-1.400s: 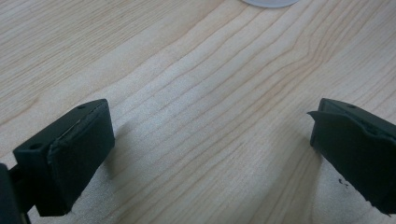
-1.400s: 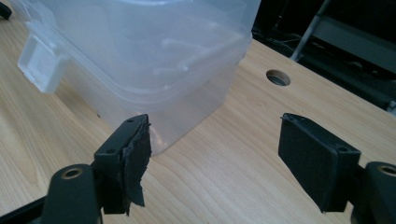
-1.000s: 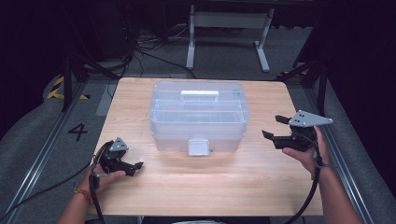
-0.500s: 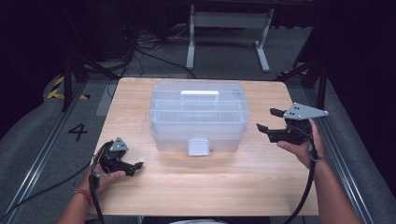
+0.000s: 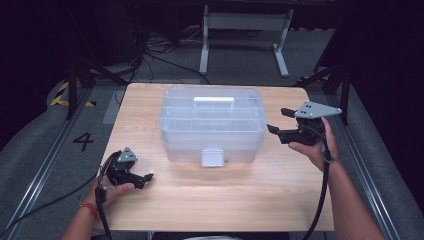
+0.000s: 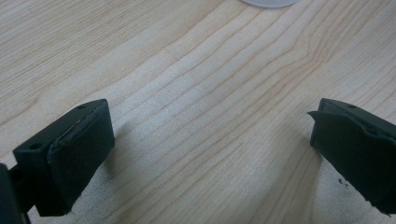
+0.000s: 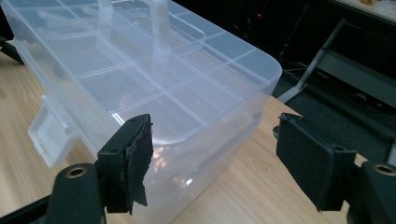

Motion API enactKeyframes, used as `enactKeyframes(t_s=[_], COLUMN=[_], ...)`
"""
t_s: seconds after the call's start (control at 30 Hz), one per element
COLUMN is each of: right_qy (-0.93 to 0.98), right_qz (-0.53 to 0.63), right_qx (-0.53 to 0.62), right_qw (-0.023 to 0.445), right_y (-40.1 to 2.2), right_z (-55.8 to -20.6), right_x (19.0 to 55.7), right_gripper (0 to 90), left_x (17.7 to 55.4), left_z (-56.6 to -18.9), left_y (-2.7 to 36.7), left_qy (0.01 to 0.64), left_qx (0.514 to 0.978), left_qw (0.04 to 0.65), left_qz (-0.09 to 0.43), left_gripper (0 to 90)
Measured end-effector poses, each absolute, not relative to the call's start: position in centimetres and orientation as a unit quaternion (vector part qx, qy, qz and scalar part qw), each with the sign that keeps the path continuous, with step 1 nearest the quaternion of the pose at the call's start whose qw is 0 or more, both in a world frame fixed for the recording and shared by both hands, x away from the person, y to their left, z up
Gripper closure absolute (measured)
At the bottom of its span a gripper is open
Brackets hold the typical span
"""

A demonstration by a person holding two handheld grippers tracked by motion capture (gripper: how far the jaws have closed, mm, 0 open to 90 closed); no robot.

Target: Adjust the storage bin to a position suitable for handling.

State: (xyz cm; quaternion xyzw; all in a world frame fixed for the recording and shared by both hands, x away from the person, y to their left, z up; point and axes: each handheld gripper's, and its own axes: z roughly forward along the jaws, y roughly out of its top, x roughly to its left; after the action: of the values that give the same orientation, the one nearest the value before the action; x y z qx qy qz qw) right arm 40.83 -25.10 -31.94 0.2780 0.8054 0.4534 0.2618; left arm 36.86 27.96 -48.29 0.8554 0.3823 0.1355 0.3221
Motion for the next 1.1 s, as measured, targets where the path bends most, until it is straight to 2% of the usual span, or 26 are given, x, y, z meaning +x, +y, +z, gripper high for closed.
enactKeyframes(t_s=[1.1], right_qy=[0.821], right_qz=[0.449], right_qx=[0.252], right_qw=[0.246], right_y=[-18.9], right_z=[-30.8], right_x=[44.6], right_gripper=[31.4], left_x=[36.9], left_z=[-48.3], left_y=[28.0], left_qy=[0.382], left_qx=[0.855], left_qw=[0.322], left_qz=[0.136], left_gripper=[0.2])
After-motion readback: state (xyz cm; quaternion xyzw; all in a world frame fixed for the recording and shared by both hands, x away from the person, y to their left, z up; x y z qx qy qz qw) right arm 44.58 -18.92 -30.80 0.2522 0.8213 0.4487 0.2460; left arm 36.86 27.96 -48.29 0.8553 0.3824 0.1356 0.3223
